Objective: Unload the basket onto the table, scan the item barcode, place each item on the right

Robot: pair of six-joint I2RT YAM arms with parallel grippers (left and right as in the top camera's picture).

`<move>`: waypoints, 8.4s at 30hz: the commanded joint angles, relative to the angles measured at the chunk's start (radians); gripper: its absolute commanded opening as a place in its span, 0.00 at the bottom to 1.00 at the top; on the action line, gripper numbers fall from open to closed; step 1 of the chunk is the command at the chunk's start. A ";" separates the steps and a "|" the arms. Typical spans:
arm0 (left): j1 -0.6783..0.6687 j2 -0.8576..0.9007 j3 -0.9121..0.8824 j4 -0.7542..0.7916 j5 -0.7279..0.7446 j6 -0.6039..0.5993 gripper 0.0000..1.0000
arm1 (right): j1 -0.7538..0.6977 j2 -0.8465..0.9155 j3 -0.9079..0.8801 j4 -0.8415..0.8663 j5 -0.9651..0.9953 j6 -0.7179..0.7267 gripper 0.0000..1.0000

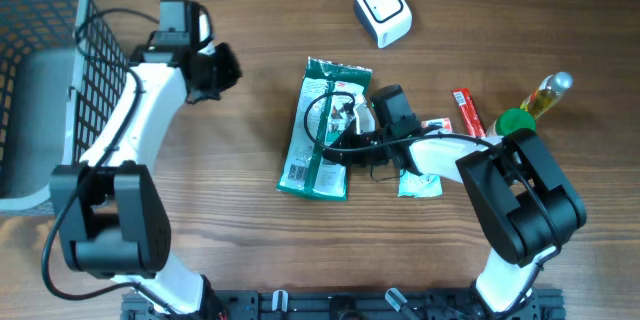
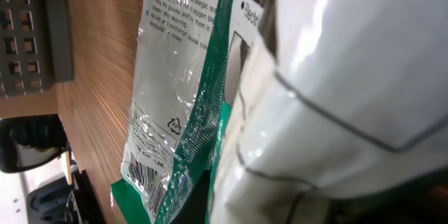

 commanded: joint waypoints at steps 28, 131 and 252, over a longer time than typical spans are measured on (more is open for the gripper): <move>0.043 0.014 0.003 -0.067 -0.182 0.163 1.00 | 0.002 -0.171 0.661 -0.822 0.421 -0.524 0.04; 0.043 0.014 0.003 -0.067 -0.181 0.163 1.00 | -0.364 -0.274 0.484 -0.999 0.875 -0.365 1.00; 0.043 0.014 0.003 -0.067 -0.181 0.163 1.00 | -0.364 -1.923 -0.812 -0.095 0.578 -0.445 1.00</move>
